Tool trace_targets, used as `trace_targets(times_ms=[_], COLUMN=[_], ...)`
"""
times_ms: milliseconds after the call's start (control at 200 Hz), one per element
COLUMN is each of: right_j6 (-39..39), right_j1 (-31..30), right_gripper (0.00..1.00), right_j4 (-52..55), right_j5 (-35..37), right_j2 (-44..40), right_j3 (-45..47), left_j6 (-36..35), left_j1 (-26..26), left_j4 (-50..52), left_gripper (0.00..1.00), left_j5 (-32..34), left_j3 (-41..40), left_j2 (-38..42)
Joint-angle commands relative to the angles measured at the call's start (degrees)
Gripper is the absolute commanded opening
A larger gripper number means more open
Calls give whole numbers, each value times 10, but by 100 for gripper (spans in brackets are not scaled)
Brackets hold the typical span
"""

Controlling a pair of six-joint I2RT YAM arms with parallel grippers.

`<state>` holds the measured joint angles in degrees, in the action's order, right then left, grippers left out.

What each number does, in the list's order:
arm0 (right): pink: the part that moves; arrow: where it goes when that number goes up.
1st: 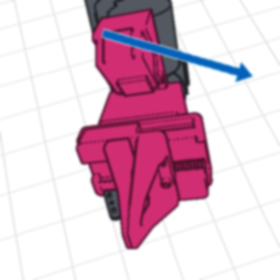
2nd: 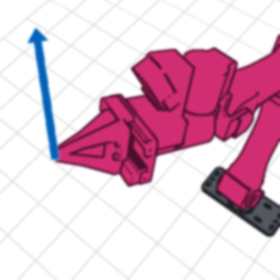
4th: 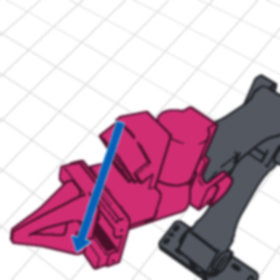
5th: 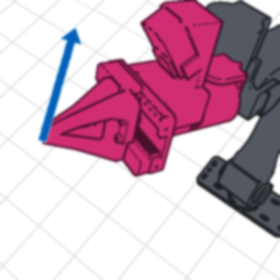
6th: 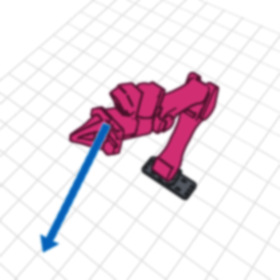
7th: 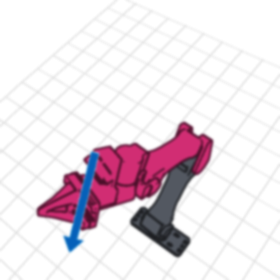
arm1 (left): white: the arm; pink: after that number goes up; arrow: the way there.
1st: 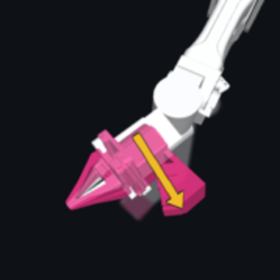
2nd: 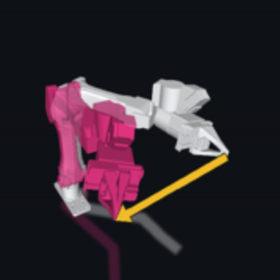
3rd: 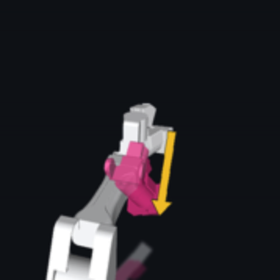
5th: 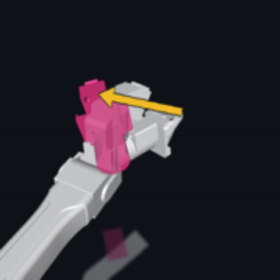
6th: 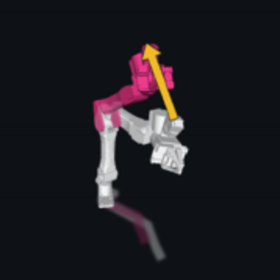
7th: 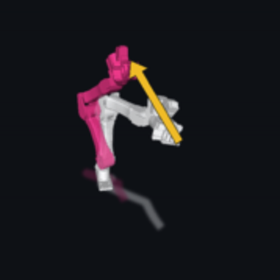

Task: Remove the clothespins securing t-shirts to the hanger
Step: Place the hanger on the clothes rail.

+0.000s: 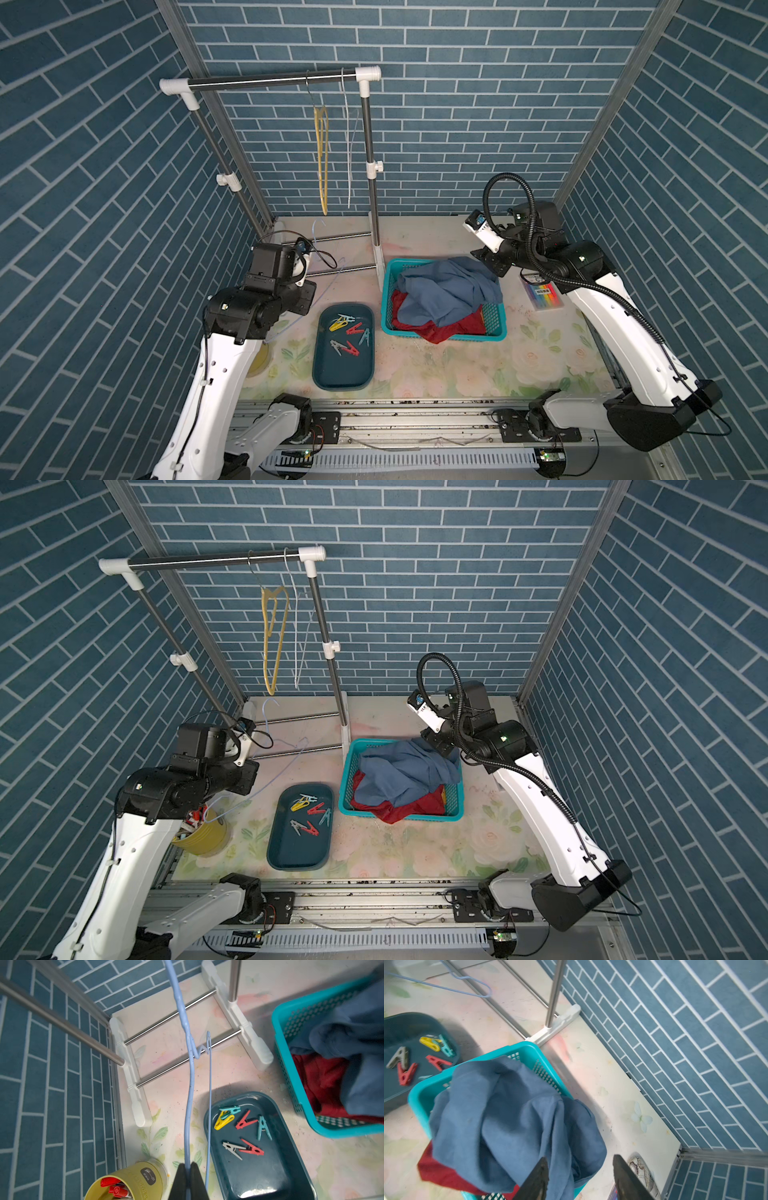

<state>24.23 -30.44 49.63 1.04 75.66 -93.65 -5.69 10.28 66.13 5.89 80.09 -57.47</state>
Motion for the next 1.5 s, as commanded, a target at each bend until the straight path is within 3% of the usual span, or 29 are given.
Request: trace_targets(times_ms=[0, 185, 360, 580, 955, 1270, 1495], right_j6=[-91, -127, -125, -119, -109, -107, -110], right_j1=[23, 77, 86, 94, 108, 112, 113], right_gripper=[51, 51, 51, 51, 51, 51, 51], right_j4=[-37, -79, -73, -91, -106, -122, -113], right_j5=[73, 70, 58, 62, 56, 46, 22], right_j2=[5, -27, -20, -37, -23, -20, 5], right_j3=[6, 58, 50, 84, 78, 92, 54], left_j6=[56, 31, -24, -61, -58, -45, -25], left_j1=[-43, -82, -84, -84, -87, -96, -108], left_j4=[-36, -33, -4, 0, -74, -104, -124], left_gripper=[0, 0, 0, 0, 0, 0, 0], left_j5=[-5, 16, 60, -21, -76, -83, -107], left_j3=[27, 168, 388, 617, 690, 687, 693], left_j2=[-2, -60, -167, -305, -408, -425, -445])
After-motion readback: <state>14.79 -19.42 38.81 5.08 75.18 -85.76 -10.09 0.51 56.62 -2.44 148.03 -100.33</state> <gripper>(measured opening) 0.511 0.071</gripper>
